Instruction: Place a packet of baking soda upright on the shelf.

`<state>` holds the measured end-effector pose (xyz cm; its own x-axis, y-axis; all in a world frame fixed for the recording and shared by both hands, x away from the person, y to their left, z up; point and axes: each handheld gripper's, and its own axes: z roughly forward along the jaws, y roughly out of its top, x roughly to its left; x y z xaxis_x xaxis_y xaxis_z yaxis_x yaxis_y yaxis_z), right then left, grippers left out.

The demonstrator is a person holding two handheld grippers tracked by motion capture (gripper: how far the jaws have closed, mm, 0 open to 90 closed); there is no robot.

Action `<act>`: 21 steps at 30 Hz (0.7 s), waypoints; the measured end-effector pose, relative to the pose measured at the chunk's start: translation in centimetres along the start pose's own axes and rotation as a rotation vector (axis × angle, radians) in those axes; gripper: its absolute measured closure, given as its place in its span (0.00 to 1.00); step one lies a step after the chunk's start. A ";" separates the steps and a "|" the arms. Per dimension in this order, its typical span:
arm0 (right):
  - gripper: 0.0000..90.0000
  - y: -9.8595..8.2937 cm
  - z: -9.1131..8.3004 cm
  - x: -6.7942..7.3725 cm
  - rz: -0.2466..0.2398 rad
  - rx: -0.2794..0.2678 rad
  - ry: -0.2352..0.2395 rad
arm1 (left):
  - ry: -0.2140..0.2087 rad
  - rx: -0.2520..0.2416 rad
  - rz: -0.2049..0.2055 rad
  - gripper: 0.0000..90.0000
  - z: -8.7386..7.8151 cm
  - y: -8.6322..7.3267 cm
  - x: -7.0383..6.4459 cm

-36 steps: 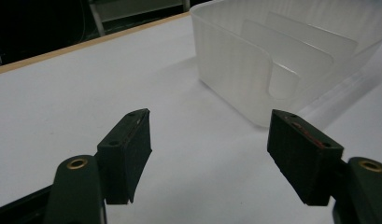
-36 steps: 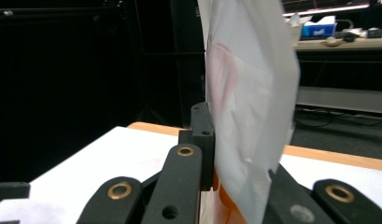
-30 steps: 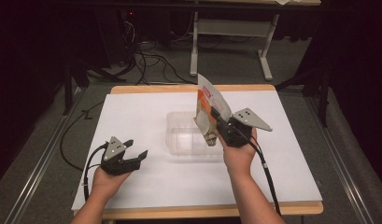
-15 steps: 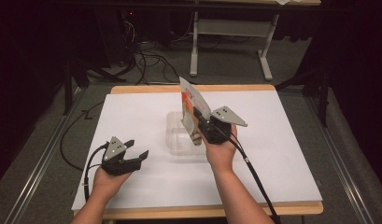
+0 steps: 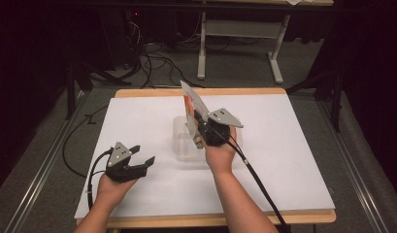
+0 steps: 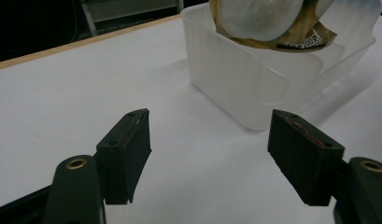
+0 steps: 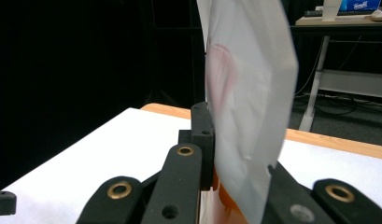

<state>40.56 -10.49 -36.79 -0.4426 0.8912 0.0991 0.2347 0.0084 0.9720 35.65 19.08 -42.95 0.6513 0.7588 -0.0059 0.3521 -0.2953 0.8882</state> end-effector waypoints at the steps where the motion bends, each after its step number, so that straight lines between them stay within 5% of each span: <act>1: 1.00 -0.1 0.1 0.1 -0.004 0.001 -0.002 | -0.001 0.003 0.000 0.34 0.0 0.0 0.0; 21: 1.00 -2.0 1.1 0.6 0.000 0.025 0.019 | -0.005 0.008 0.010 0.34 0.1 0.0 -0.2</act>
<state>40.77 -9.46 -38.90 -0.4591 0.8823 0.1032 0.2564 0.0204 0.9663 35.60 18.86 -43.06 0.6581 0.7530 0.0008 0.3510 -0.3077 0.8844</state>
